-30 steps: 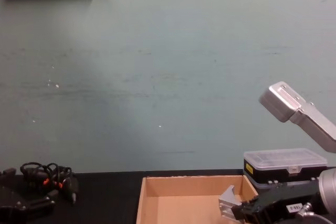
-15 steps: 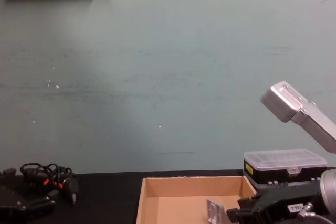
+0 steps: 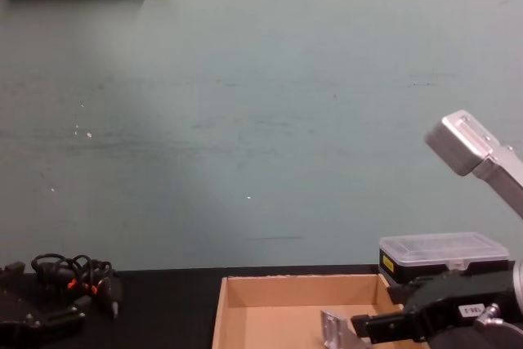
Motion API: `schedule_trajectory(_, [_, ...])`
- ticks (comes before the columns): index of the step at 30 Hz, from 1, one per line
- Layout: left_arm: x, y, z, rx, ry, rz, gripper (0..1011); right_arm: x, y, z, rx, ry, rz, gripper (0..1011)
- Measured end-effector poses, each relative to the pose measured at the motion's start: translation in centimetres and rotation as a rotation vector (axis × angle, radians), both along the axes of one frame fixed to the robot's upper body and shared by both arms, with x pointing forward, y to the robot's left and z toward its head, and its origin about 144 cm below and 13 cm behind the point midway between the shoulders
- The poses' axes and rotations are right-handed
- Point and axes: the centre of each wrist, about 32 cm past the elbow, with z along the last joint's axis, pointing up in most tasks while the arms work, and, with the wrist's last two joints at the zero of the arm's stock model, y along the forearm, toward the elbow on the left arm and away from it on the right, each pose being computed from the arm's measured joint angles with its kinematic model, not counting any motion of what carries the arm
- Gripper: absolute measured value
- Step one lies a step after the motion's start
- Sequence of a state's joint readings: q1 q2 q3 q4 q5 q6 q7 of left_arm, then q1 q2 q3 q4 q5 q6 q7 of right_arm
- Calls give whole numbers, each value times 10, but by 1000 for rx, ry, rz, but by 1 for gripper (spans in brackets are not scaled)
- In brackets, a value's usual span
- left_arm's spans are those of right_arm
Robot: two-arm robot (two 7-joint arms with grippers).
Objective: Use one hand to pick up the angle iron from the table and place it into the box.
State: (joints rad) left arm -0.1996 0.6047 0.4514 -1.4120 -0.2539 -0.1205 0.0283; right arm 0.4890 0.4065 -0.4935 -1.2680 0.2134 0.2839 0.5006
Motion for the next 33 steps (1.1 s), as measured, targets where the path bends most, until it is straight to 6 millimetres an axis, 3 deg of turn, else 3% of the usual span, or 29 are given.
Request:
schedule_trajectory(4, [0,0,0,0,0,0,1000,-3,-3,1,11,-12,-8,926])
schedule_trajectory(8, [0,0,0,0,0,0,1000,-5,-6,2,23,-26,-15,998])
schedule_trajectory(20, [0,0,0,0,0,0,1000,-22,-19,16,32,-95,6,1000])
schedule_trajectory(33, [0,0,0,0,0,0,1000,-54,-49,61,-64,-127,239,1000])
